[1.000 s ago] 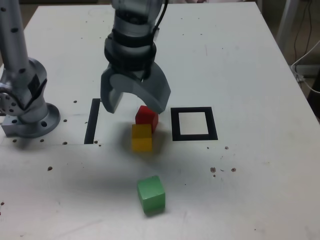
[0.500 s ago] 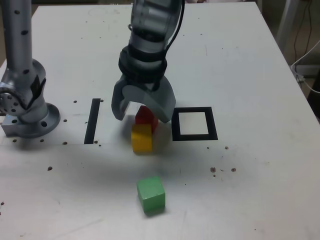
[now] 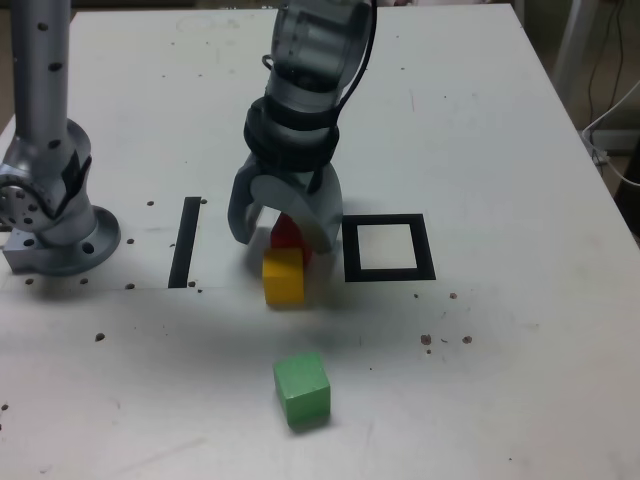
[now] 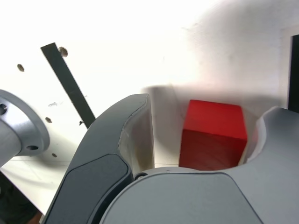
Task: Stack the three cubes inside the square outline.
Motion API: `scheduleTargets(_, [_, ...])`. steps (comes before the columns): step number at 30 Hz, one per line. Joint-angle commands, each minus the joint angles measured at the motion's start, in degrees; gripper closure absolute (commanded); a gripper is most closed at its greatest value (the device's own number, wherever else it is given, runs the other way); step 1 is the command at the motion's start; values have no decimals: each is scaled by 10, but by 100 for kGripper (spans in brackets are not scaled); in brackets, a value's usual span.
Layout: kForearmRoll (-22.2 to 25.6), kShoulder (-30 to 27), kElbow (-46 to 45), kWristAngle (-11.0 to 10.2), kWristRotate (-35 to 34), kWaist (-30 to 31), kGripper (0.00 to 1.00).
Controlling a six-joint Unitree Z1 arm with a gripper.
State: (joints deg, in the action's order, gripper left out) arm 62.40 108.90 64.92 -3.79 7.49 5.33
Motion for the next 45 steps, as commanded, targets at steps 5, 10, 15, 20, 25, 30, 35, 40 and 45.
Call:
scheduleTargets(5, [-11,3,2,-6,6,-1,69])
scheduleTargets(10, [-11,4,2,-6,7,-1,70])
scheduleTargets(15, [-10,4,2,-6,7,-1,70])
scheduleTargets(20, [-10,4,3,-6,7,-1,70])
scheduleTargets(25, [-7,5,9,-7,6,-1,70])
scheduleTargets(30, [12,8,37,-8,-1,0,70])
scheduleTargets(35, [45,16,91,-11,-8,1,70])
scheduleTargets(40, [100,36,176,-4,-17,1,70])
scheduleTargets(45, [139,69,249,14,-33,1,70])
